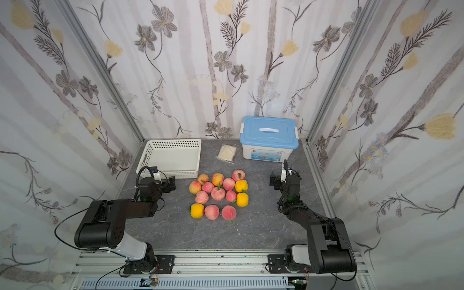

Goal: Put the peaches into the basket
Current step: Pick up the peach from the center of the board.

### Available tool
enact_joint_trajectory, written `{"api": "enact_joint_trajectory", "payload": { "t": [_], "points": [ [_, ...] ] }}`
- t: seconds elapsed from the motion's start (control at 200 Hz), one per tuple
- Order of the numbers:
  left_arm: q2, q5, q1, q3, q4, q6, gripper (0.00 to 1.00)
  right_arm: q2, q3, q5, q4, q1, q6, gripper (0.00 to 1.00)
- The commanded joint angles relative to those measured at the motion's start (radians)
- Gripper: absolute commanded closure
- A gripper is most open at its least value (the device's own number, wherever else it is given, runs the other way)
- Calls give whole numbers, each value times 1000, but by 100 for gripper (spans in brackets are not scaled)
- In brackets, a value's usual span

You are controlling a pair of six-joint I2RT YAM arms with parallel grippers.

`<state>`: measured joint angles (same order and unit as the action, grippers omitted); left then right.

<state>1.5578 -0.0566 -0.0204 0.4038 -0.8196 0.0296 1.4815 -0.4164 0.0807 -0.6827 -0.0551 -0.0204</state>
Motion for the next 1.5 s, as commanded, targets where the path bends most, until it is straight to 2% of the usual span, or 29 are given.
{"api": "enact_joint_trajectory", "payload": {
  "t": [0.0,0.759,0.874,0.944,1.059,1.149,1.219,1.284,1.399,1.499],
  "points": [
    [1,-8,0,4,-38,-22,0,2,-5,-13,-54,1,17,0],
    [1,-9,-1,5,-38,-20,0,3,-6,-33,-54,10,12,0],
    [-26,46,20,5,-16,-28,0,-3,0,-36,-62,9,13,0],
    [-85,97,53,28,78,-51,0,-31,-18,-67,-8,-1,41,0],
    [-202,160,87,72,265,-58,0,-137,-68,-2,180,-36,38,0],
    [-326,227,98,60,356,-26,0,-227,-73,48,268,-69,11,0],
    [-427,262,100,58,456,21,0,-307,-74,38,348,-88,-29,0],
    [-514,292,100,68,575,112,0,-380,-93,16,455,-100,-73,0],
    [-641,303,100,112,824,325,0,-505,-109,-12,609,-91,-321,0],
    [-704,214,116,166,1053,469,2,-571,-151,-203,753,-91,-331,0]
  ]
}}
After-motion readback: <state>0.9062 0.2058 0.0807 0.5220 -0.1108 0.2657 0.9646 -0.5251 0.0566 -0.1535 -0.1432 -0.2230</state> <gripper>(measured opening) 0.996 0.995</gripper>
